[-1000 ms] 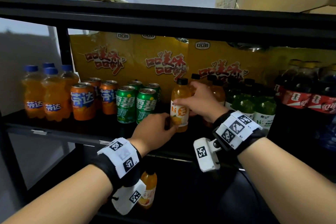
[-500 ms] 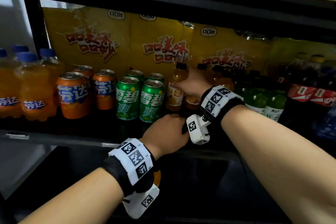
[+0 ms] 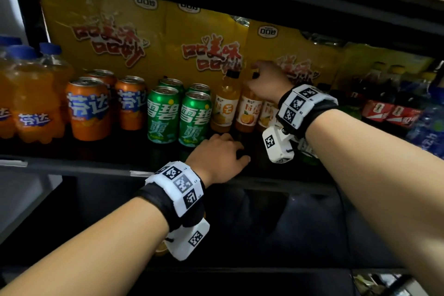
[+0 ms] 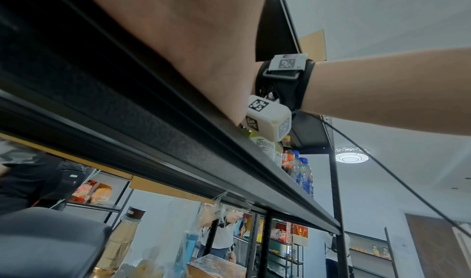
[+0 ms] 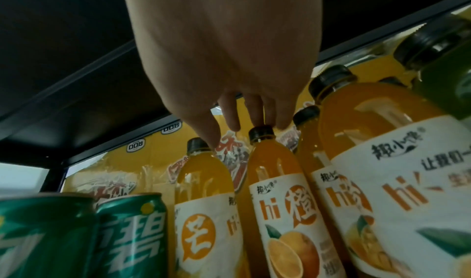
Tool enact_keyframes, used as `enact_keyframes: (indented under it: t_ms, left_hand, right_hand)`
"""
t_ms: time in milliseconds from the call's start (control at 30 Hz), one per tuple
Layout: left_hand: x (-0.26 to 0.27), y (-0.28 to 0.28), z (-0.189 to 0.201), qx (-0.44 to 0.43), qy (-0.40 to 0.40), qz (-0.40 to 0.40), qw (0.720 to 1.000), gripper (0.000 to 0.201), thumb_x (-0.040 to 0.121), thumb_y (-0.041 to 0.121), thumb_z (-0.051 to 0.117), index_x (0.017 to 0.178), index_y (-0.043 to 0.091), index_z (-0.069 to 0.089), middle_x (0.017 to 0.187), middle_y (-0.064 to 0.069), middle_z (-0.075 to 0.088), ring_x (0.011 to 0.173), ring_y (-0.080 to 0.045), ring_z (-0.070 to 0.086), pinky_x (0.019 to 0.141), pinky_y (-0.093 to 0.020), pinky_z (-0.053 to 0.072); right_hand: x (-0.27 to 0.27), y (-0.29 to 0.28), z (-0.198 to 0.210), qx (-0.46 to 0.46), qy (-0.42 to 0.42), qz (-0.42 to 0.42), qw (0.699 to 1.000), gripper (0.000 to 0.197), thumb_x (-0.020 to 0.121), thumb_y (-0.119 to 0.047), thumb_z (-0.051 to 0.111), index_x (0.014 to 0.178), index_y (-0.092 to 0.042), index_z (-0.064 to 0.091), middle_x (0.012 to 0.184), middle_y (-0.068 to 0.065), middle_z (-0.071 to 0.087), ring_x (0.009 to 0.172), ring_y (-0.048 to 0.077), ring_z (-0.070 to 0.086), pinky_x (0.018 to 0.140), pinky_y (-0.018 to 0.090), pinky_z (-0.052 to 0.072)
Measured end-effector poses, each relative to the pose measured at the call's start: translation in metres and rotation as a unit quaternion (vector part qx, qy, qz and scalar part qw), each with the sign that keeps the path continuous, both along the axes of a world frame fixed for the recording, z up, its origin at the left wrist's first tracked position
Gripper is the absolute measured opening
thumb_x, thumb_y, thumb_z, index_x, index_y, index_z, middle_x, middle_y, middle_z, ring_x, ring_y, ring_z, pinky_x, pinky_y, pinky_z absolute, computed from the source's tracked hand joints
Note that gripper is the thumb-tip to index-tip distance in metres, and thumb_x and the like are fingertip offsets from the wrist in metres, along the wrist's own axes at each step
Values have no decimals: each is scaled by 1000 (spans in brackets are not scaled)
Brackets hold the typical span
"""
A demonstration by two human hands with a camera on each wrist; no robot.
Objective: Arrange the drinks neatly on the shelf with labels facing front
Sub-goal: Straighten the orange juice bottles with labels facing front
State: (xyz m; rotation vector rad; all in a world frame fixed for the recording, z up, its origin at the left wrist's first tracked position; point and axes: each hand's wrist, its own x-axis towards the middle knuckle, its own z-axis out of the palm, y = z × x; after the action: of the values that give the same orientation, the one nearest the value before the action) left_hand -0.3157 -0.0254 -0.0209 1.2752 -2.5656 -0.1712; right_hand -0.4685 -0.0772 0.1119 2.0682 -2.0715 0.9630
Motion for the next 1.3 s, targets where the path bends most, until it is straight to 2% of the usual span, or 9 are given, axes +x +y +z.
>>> enact_keyframes:
  t_ms: [167, 333, 533, 700, 767, 933, 1033, 1167, 1300]
  left_hand:
    - [1, 2, 2, 9, 2, 9, 1000, 56, 101, 60, 42, 146, 28, 54, 150, -5, 47, 137, -30, 42, 110, -46, 39]
    - [-2, 4, 4, 8, 12, 25, 1000, 53, 101, 58, 46, 142, 27, 57, 148, -3, 50, 136, -26, 46, 107, -43, 44]
    - [-4, 3, 7, 8, 147, 38, 988, 76, 93, 49, 68, 156, 17, 39, 156, -9, 45, 142, -26, 44, 114, -42, 41]
    - [-17, 14, 20, 206, 441, -38, 873, 71, 90, 43, 75, 151, 29, 42, 139, 14, 59, 121, -1, 59, 103, -23, 45]
    - [-23, 17, 24, 267, 478, -59, 835, 50, 94, 35, 72, 140, 26, 56, 128, 9, 70, 110, -5, 69, 96, -24, 52]
    - [-26, 20, 19, 301, 538, -52, 786, 42, 93, 31, 72, 131, 16, 64, 120, -2, 75, 111, -19, 72, 95, -35, 59]
    - [-24, 19, 13, 259, 557, -46, 788, 56, 83, 40, 77, 132, 16, 62, 121, -5, 74, 112, -21, 71, 98, -40, 57]
    - [-24, 15, 8, 191, 536, -20, 822, 55, 84, 25, 84, 131, 17, 55, 118, 0, 72, 102, -7, 72, 81, -22, 58]
    - [-24, 11, 6, 216, 533, -34, 817, 45, 89, 19, 78, 131, 21, 60, 113, 5, 76, 103, -5, 72, 84, -21, 56]
  right_hand:
    - [-4, 3, -2, 24, 82, -13, 996, 32, 96, -9, 55, 125, -17, 67, 141, 18, 43, 131, 42, 43, 108, 49, 46]
    - [-18, 18, -4, 1, 34, 15, 999, 24, 93, -11, 70, 117, -13, 72, 127, 11, 66, 116, 30, 62, 81, 28, 45]
    - [-37, 43, -8, -66, -82, 46, 993, 39, 93, -15, 73, 131, -16, 66, 135, 3, 65, 123, 22, 60, 92, 24, 45]
    - [-43, 66, -6, -99, -252, 141, 952, 42, 91, -24, 78, 131, -24, 62, 127, 4, 68, 118, 20, 63, 97, 37, 56]
    - [-41, 72, -5, -93, -301, 162, 935, 41, 92, -24, 78, 129, -28, 62, 124, 7, 69, 116, 22, 66, 99, 43, 57]
    - [-38, 80, -27, -100, -360, 153, 915, 60, 93, -33, 76, 147, -23, 51, 131, 1, 65, 115, 16, 66, 88, 28, 57]
    - [-33, 86, -70, -57, -413, 156, 896, 68, 84, -39, 84, 140, -23, 51, 122, -6, 67, 105, 9, 69, 87, 29, 59]
    - [-27, 87, -113, -26, -512, 187, 838, 46, 81, -29, 87, 118, -14, 63, 116, 11, 75, 103, 20, 75, 91, 43, 62]
    - [-26, 84, -124, -38, -538, 202, 818, 45, 84, -37, 81, 122, -15, 70, 118, 5, 77, 112, 20, 73, 102, 48, 56]
